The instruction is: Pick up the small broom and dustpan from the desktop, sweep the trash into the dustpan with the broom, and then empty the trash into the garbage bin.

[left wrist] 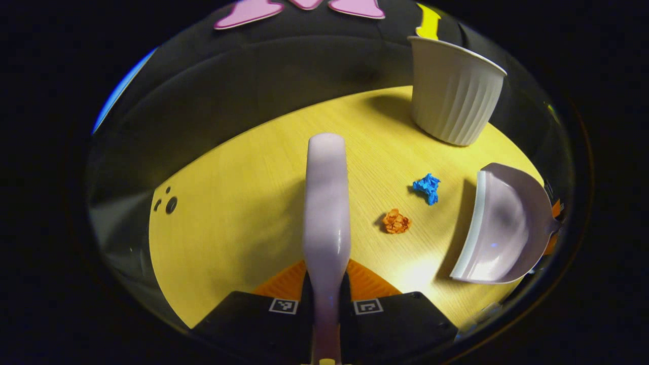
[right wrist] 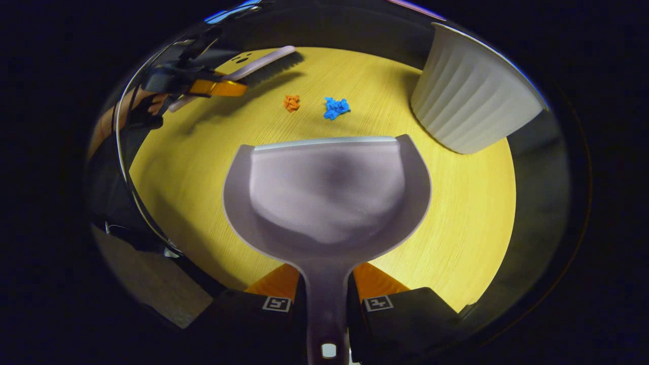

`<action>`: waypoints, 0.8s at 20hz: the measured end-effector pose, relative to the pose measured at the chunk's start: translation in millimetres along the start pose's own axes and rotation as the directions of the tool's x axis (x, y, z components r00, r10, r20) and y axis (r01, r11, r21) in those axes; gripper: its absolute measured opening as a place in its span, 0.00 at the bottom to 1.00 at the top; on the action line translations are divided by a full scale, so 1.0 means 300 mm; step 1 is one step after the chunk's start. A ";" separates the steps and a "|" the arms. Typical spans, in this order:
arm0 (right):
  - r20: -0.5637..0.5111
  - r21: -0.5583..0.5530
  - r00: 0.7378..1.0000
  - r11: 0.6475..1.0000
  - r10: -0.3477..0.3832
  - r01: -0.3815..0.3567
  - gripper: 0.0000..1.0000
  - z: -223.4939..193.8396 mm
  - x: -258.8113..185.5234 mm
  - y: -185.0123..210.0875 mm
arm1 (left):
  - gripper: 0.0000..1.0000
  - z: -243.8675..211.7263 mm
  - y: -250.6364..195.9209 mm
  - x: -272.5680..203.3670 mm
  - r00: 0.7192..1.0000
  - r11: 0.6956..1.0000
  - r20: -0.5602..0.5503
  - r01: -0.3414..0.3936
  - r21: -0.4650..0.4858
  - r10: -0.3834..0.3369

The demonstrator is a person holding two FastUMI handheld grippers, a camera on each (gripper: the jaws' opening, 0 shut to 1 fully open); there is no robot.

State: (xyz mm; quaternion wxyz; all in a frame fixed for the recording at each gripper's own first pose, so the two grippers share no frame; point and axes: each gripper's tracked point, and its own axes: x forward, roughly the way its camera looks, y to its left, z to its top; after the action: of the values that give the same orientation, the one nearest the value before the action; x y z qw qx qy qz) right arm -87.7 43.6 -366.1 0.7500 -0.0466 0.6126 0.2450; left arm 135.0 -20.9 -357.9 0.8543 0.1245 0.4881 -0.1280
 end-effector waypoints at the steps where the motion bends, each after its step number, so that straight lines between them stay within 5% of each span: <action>1: -0.015 -0.004 1.000 1.000 0.009 -0.009 0.37 0.002 0.009 0.005 | 0.25 0.009 -0.017 0.042 1.000 0.999 -0.026 0.017 0.045 -0.016; 7: -0.057 -0.006 0.998 1.000 0.022 -0.022 0.33 0.011 0.037 0.002 | 0.25 0.027 -0.194 0.114 0.975 0.957 -0.106 0.213 0.197 -0.195; 10: -0.054 -0.011 0.998 1.000 0.025 -0.026 0.33 0.015 0.045 -0.006 | 0.25 -0.018 -0.368 0.037 0.895 0.877 -0.180 0.439 0.193 -0.409; 13: -0.050 -0.022 0.999 1.000 0.021 -0.022 0.37 0.012 0.044 -0.008 | 0.22 -0.063 -0.518 -0.097 0.780 0.784 -0.247 0.611 0.108 -0.575; 14: -0.006 -0.022 1.000 1.000 0.015 -0.016 0.33 0.027 0.051 -0.005 | 0.24 -0.065 -0.550 -0.144 0.770 0.776 -0.233 0.625 0.085 -0.594; 16: 0.034 -0.011 0.999 1.000 -0.004 0.005 0.37 0.022 0.068 -0.007 | 0.25 -0.032 -0.522 -0.213 0.814 0.820 -0.162 0.570 0.045 -0.557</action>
State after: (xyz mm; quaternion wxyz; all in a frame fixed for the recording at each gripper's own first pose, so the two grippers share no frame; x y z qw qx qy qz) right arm -78.2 50.5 -384.3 0.7607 -0.0480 0.5982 0.2475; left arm 42.6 -158.1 -321.2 0.7345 0.0218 0.5561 -0.3882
